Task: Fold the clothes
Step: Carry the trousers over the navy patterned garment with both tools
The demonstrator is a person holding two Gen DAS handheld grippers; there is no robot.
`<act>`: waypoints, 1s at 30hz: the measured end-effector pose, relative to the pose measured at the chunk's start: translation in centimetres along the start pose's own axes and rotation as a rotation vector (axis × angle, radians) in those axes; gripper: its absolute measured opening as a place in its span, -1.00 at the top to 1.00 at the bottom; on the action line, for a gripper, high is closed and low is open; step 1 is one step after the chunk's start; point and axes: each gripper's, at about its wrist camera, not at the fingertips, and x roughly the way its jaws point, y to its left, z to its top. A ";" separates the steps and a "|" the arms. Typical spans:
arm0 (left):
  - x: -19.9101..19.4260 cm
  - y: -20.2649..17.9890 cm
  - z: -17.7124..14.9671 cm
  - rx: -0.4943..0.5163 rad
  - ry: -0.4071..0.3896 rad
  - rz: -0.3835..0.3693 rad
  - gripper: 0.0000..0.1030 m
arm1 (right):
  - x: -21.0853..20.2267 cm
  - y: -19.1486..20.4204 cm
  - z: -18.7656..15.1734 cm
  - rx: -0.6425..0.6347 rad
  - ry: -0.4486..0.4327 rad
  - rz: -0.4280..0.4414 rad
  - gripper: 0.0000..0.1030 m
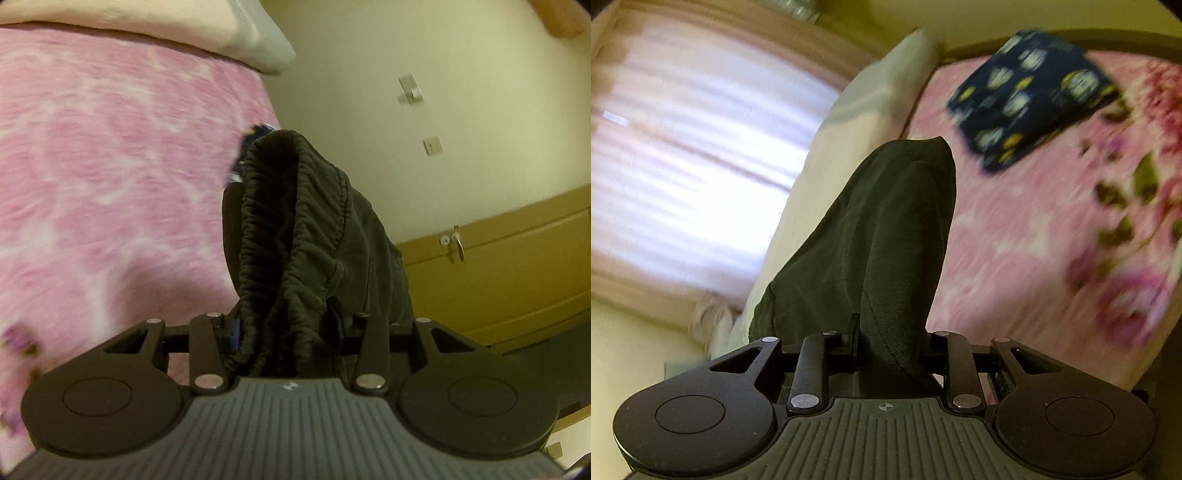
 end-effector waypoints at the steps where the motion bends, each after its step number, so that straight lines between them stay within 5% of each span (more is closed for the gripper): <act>1: 2.0 -0.7 0.9 0.001 0.003 -0.002 0.28 | -0.3 -0.8 1.8 0.005 -0.007 -0.005 0.53; 18: 31.0 -7.2 20.3 0.034 -0.052 -0.014 0.28 | 3.1 -11.4 33.9 -0.059 -0.069 -0.006 0.53; 24: 35.4 -7.0 23.6 0.050 -0.064 0.003 0.27 | 6.6 -13.9 39.6 -0.060 -0.069 0.018 0.53; 30: 37.9 -4.1 23.6 0.018 -0.020 0.042 0.27 | 9.1 -17.4 39.9 -0.002 -0.037 0.008 0.53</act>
